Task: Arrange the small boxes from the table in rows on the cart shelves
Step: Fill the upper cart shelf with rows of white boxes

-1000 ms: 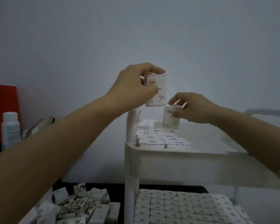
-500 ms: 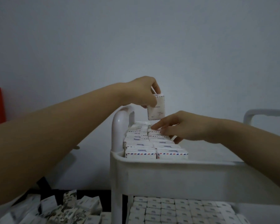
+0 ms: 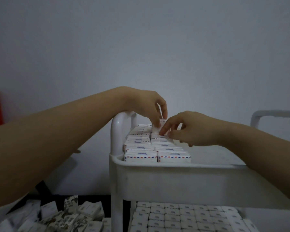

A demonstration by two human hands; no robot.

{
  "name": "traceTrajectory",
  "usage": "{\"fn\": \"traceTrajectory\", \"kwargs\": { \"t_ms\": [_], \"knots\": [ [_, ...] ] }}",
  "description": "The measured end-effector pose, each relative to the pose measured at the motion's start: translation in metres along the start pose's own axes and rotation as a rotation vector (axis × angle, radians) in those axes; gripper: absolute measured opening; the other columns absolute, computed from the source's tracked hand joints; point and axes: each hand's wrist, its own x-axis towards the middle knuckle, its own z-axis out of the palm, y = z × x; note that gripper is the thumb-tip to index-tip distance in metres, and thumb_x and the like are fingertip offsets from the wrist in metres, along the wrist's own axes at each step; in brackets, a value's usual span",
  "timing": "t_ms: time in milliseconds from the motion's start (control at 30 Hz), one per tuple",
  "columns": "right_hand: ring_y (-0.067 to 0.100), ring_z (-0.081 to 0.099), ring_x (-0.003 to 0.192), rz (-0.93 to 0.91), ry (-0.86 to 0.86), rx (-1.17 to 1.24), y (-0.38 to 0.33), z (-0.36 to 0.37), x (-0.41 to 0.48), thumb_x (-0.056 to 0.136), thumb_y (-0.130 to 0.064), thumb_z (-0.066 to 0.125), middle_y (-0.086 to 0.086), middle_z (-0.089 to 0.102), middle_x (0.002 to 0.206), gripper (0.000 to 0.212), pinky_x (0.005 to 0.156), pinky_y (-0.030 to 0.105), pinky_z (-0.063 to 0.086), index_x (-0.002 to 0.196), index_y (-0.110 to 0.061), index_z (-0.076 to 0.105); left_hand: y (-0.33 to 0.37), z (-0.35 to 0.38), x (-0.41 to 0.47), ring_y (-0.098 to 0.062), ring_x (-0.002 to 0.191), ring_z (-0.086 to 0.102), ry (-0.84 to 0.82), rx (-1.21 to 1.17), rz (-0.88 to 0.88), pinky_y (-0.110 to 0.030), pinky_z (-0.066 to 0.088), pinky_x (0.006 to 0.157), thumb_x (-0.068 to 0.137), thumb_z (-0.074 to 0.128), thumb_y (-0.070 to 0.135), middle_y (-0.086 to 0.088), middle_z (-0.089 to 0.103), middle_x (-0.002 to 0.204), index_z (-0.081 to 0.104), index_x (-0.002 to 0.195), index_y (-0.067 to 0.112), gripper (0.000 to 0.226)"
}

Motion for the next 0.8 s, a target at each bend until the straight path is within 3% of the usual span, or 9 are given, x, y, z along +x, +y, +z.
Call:
{"fn": "traceTrajectory", "kwargs": {
  "t_ms": [100, 200, 333, 400, 500, 567, 633, 700, 800],
  "knots": [
    [0.014, 0.061, 0.092, -0.006, 0.063, -0.061, 0.002, 0.002, 0.001, 0.093, -0.022, 0.054, -0.007, 0.059, 0.111, 0.021, 0.059, 0.012, 0.042, 0.109, -0.032, 0.064, 0.0, 0.0, 0.0, -0.003, 0.09, 0.062, -0.073, 0.056, -0.033, -0.023, 0.045, 0.083, 0.075, 0.08, 0.019, 0.012, 0.073, 0.094, 0.069, 0.096, 0.026, 0.025],
    [0.014, 0.055, 0.102, 0.023, 0.103, -0.076, 0.003, 0.0, 0.001, 0.092, -0.017, 0.053, -0.005, 0.053, 0.118, 0.033, 0.073, 0.021, 0.042, 0.122, -0.03, 0.055, 0.003, 0.0, 0.0, -0.01, 0.105, 0.06, -0.142, 0.139, -0.063, -0.03, 0.042, 0.1, 0.081, 0.075, 0.019, 0.015, 0.068, 0.095, 0.071, 0.099, 0.029, 0.021],
    [0.008, 0.053, 0.093, 0.016, 0.028, -0.133, 0.002, 0.001, 0.001, 0.09, -0.007, 0.045, -0.007, 0.06, 0.122, 0.042, 0.074, 0.016, 0.04, 0.121, -0.029, 0.062, 0.009, 0.003, -0.004, -0.006, 0.105, 0.053, -0.154, 0.211, -0.077, -0.022, 0.038, 0.092, 0.09, 0.062, 0.014, 0.021, 0.059, 0.09, 0.071, 0.108, 0.03, 0.026],
    [0.006, 0.052, 0.088, 0.016, 0.01, -0.142, 0.001, 0.002, 0.0, 0.09, -0.005, 0.043, -0.008, 0.06, 0.123, 0.043, 0.075, 0.016, 0.039, 0.118, -0.029, 0.064, 0.008, 0.0, -0.013, -0.004, 0.099, 0.055, -0.024, 0.17, -0.037, -0.018, 0.037, 0.085, 0.092, 0.057, 0.014, 0.019, 0.061, 0.09, 0.073, 0.102, 0.031, 0.025],
    [0.007, 0.053, 0.092, 0.008, 0.045, -0.14, -0.001, 0.001, -0.004, 0.09, -0.006, 0.046, -0.007, 0.061, 0.122, 0.04, 0.082, 0.019, 0.042, 0.12, -0.029, 0.061, 0.001, -0.004, -0.038, 0.004, 0.086, 0.058, 0.346, -0.076, 0.065, -0.009, 0.039, 0.075, 0.092, 0.055, 0.01, 0.021, 0.065, 0.085, 0.075, 0.091, 0.031, 0.028],
    [0.009, 0.057, 0.096, -0.038, 0.155, -0.147, -0.006, -0.003, -0.008, 0.09, -0.008, 0.05, -0.008, 0.061, 0.118, 0.037, 0.09, 0.026, 0.046, 0.116, -0.031, 0.061, -0.006, -0.001, -0.064, 0.011, 0.076, 0.059, 0.596, -0.316, 0.11, -0.002, 0.041, 0.066, 0.09, 0.054, 0.004, 0.02, 0.067, 0.082, 0.074, 0.087, 0.028, 0.031],
    [0.006, 0.059, 0.094, -0.169, 0.339, -0.126, -0.022, -0.005, -0.016, 0.091, -0.011, 0.053, -0.012, 0.063, 0.111, 0.031, 0.088, 0.031, 0.051, 0.109, -0.034, 0.062, -0.018, 0.008, -0.094, 0.01, 0.075, 0.06, 0.792, -0.461, 0.108, -0.003, 0.045, 0.066, 0.09, 0.053, 0.002, 0.016, 0.069, 0.086, 0.071, 0.084, 0.028, 0.032],
    [0.003, 0.061, 0.088, -0.379, 0.482, 0.01, -0.049, 0.0, -0.029, 0.092, -0.011, 0.053, -0.014, 0.066, 0.1, 0.026, 0.076, 0.031, 0.054, 0.101, -0.033, 0.065, -0.038, 0.024, -0.124, 0.001, 0.075, 0.062, 0.895, -0.518, 0.047, -0.014, 0.05, 0.069, 0.09, 0.054, 0.002, 0.012, 0.07, 0.086, 0.07, 0.081, 0.028, 0.031],
    [0.008, 0.064, 0.08, -0.628, 0.47, 0.168, -0.102, 0.024, -0.048, 0.09, -0.009, 0.053, -0.016, 0.067, 0.087, 0.023, 0.06, 0.025, 0.051, 0.094, -0.024, 0.07, -0.078, 0.061, -0.167, -0.006, 0.073, 0.061, 0.838, -0.544, -0.045, -0.03, 0.053, 0.075, 0.089, 0.055, -0.002, 0.0, 0.07, 0.081, 0.068, 0.075, 0.021, 0.03]
  ]
}}
